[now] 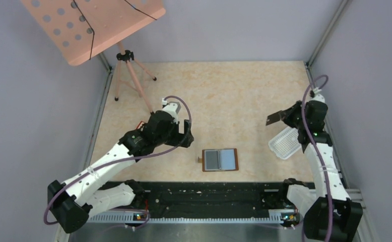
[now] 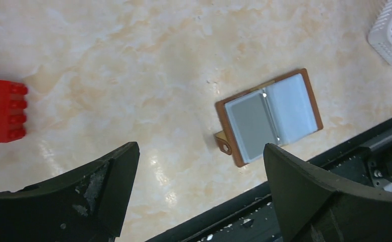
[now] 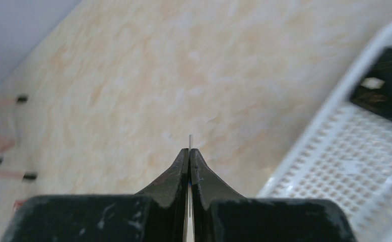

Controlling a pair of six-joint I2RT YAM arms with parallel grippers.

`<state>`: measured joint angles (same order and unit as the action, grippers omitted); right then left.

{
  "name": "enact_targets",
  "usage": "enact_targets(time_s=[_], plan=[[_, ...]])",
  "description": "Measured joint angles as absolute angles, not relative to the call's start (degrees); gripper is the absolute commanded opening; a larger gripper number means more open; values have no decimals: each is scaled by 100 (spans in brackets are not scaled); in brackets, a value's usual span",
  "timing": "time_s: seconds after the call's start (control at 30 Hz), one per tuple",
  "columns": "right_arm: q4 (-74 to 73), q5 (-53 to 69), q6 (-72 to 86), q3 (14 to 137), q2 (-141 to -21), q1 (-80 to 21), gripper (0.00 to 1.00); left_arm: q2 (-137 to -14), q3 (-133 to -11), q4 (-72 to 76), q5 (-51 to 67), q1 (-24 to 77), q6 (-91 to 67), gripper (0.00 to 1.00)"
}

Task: Take the credit cards out of the card holder
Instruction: Place the credit card in the storage box.

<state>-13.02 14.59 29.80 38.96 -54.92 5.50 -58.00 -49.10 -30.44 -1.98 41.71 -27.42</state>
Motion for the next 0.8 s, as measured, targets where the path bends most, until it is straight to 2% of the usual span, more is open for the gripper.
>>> enact_targets(time_s=[0.2,0.4,0.8], plan=[[-1380,156,2932,3957,-5317,1844,0,-5419,-4976,-3505,-882,4171,-2530,99],[-1269,-646,2915,3955,-5384,2307,0,-5347,-5006,-3833,-1437,4171,-2198,99],[-248,-493,2926,3752,-6250,3111,0,-5229,-4998,-3763,-1929,4171,-1841,99]])
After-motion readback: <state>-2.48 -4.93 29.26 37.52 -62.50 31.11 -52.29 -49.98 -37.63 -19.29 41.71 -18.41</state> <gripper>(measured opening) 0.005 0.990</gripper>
